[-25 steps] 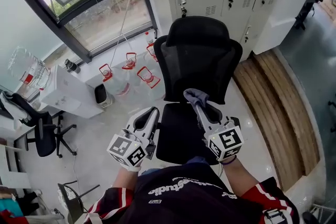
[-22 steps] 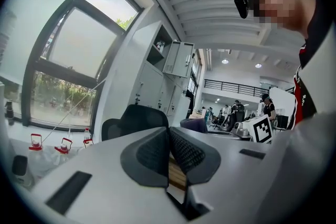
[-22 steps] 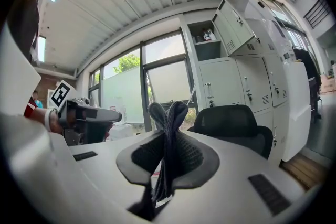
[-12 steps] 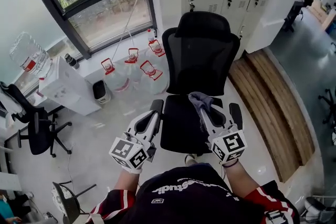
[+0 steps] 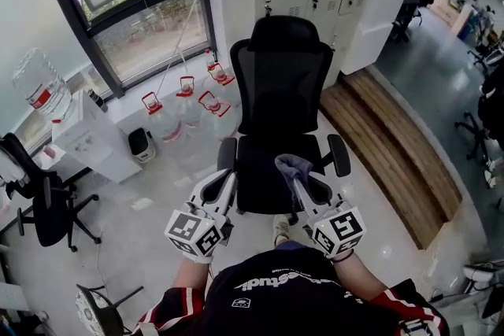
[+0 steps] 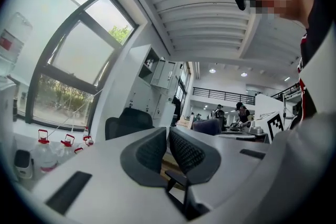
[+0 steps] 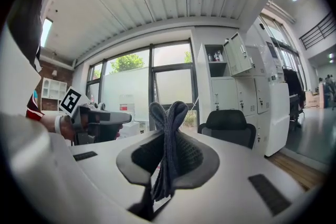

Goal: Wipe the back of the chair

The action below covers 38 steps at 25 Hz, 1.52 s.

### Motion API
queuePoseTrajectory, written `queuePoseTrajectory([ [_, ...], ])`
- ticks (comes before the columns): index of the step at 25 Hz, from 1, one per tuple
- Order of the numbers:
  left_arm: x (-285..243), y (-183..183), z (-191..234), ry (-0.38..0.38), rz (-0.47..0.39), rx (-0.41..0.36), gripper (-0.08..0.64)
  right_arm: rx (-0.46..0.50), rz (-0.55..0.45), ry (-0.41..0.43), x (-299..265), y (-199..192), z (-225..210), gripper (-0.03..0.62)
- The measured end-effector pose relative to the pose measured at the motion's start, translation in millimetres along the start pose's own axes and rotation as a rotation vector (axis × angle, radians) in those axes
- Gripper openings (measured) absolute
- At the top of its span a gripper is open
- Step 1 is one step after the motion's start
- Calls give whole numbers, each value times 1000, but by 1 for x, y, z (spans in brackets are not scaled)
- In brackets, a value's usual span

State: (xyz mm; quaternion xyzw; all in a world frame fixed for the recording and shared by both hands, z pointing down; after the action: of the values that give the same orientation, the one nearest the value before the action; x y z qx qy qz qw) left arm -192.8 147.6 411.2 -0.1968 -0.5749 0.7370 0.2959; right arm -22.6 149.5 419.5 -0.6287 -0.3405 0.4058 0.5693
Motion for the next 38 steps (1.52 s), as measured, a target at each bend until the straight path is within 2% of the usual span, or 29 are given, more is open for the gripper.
queuePoseTrajectory([
  [6,-1,6,-44,-47,1,-25,37,1,-23,-38,41,15,-9,64],
  [13,-20,17,-75,-44,1,-35,37,-5,-48,-44,61,37,-37,64],
  [20,-41,6,-111,-53,0,-29,37,-8,-28,-36,90,23,-61,63],
  [38,-61,7,-128,-47,5,-40,37,-13,-56,-9,100,35,-78,63],
])
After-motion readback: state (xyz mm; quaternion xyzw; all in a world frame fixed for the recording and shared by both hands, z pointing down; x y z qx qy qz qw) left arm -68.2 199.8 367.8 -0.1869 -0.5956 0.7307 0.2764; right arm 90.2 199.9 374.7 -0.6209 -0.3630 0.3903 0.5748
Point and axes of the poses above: the fingertips, and each gripper's own axes: x backward along the fingers, z to its left, y out of its top, the point moved 2 cm from there along x, backward along the fingers, and after that the axes turned 14 degrees about -y, right-handed, at the moved point
